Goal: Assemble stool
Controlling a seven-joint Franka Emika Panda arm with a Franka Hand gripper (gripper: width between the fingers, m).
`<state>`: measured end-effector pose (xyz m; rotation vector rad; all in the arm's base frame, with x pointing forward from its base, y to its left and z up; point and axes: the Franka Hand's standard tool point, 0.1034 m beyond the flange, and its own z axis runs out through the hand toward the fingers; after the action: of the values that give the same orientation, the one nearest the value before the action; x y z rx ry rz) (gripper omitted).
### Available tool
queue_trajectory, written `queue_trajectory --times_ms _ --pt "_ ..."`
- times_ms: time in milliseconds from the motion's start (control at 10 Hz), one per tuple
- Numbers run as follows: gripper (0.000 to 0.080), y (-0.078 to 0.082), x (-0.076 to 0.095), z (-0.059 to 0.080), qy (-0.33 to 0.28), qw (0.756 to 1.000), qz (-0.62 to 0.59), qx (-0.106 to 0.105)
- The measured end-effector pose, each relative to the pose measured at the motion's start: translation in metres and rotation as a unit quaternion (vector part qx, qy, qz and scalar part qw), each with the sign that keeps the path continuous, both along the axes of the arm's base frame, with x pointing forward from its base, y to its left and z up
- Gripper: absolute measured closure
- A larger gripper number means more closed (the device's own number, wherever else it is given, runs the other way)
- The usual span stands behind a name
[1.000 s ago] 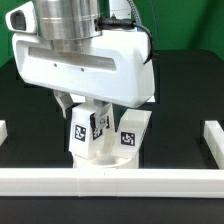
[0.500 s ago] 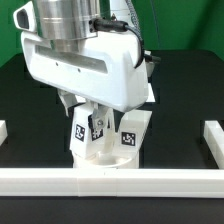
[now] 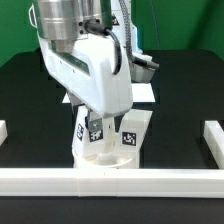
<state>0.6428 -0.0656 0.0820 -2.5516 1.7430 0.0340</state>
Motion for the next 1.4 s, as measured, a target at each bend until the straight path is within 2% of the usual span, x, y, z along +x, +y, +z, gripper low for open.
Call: queue_trajectory --times_ms 400,700,1000,1400 --pt "0.0456 0.004 0.001 0.0 0.005 0.993 -0.114 0.009" --pt "0.0456 0.009 0.002 -0.001 0.009 0.979 -0.203 0.022" --pt "0.0456 0.014 0.002 -0.001 0.015 0.957 -0.289 0.033" --pt "0.0456 0.021 0.004 -0.001 0.027 0.911 -0.408 0.049"
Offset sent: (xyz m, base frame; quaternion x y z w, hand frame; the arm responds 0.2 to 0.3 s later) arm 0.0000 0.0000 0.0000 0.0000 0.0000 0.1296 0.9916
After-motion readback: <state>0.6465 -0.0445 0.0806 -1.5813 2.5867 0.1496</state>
